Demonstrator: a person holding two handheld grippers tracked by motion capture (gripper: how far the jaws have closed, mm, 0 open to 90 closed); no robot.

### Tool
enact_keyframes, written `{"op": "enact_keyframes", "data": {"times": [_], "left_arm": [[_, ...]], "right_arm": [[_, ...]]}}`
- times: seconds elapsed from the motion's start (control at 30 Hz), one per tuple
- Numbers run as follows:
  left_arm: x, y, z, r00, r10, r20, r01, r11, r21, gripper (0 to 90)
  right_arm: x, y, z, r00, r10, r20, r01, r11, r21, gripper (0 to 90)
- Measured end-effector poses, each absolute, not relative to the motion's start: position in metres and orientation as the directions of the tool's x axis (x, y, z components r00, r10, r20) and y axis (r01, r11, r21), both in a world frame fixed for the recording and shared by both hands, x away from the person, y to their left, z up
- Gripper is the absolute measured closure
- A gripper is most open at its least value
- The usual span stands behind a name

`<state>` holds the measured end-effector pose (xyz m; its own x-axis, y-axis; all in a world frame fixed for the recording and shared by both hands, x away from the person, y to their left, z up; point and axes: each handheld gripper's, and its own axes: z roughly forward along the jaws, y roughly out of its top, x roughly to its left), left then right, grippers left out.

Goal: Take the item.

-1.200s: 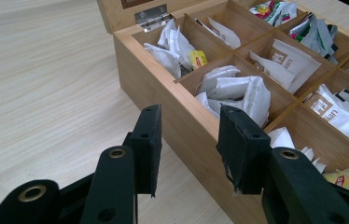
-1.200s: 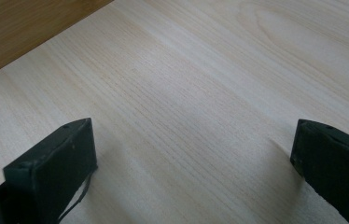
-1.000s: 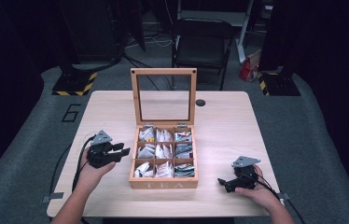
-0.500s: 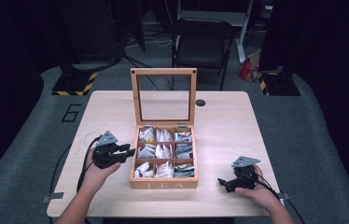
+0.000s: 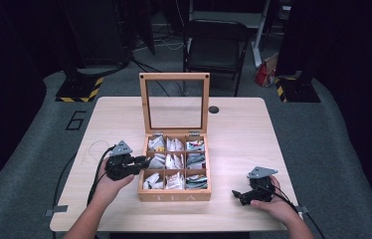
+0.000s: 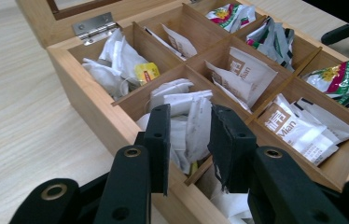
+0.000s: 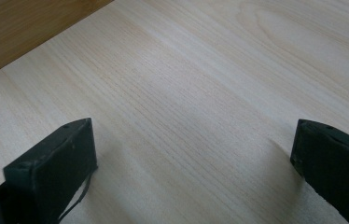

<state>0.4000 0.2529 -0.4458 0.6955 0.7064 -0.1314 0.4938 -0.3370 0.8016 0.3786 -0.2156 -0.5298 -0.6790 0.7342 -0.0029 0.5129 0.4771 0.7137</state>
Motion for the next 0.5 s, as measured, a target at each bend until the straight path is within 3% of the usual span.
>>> {"op": "enact_keyframes", "data": {"times": [0.5], "left_arm": [[0.4027,0.2456,-0.4536,0.687,0.704,-0.178,0.524,-0.310,0.793,73.2]], "right_arm": [[0.3786,-0.2156,-0.5298,-0.678,0.735,-0.002,0.513,0.476,0.714,0.0]]}}
